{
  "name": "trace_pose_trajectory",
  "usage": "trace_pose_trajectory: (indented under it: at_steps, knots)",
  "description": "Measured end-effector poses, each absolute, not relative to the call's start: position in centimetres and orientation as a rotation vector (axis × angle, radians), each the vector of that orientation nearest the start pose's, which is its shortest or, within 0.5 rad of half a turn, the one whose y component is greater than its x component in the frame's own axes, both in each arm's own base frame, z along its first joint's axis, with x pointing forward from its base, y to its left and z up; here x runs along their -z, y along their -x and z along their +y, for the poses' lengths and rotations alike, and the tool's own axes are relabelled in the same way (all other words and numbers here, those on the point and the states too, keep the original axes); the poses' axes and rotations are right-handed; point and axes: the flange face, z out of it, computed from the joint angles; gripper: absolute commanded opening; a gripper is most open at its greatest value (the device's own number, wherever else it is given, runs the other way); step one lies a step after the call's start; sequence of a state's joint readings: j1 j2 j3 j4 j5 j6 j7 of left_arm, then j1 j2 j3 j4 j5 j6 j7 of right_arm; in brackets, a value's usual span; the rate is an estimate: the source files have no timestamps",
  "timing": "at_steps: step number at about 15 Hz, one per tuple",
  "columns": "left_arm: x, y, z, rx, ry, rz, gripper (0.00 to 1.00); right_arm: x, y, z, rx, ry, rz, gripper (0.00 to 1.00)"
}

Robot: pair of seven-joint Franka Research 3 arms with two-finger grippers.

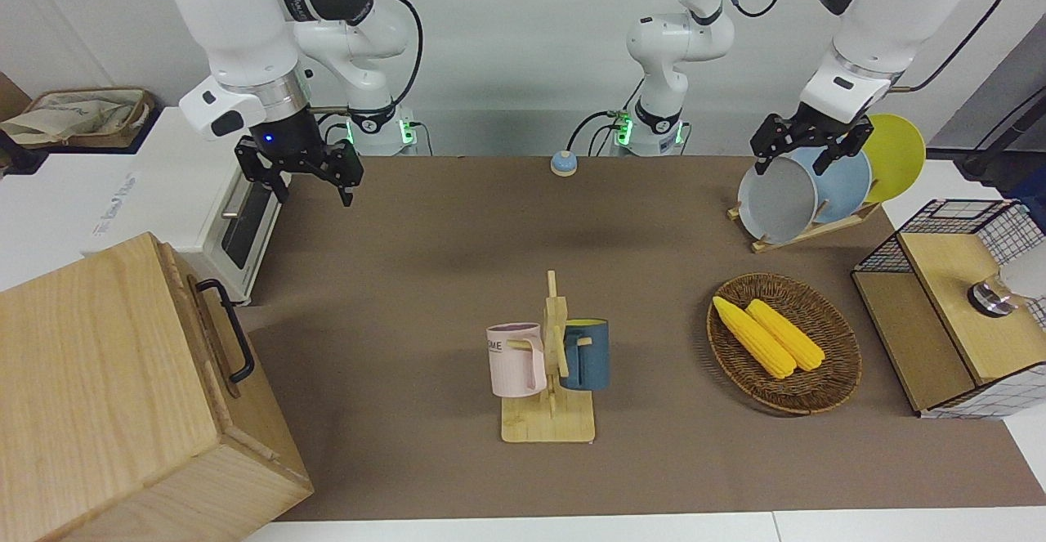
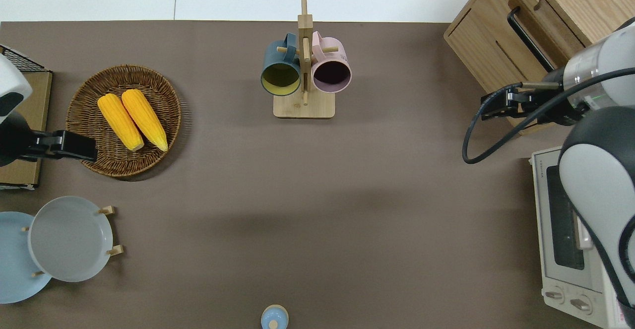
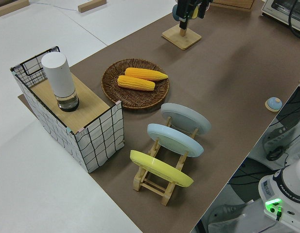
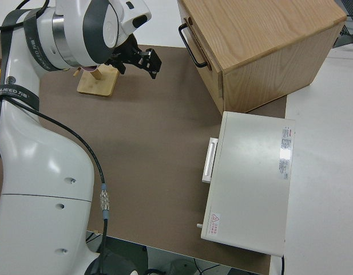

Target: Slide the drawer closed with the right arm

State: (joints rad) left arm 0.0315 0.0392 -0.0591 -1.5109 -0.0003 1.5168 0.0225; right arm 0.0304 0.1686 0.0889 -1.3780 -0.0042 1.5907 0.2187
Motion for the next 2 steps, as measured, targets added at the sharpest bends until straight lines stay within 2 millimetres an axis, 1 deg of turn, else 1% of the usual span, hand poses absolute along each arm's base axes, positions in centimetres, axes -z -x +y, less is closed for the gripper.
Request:
trace_pose_trajectory:
  at_steps: [2]
  knots:
    - [-62.61,-56.12,-1.48,-0.052,3.143,0.079,0.99,-61.97,-60.54,6.37,0.065,3.116,0.147,0.983]
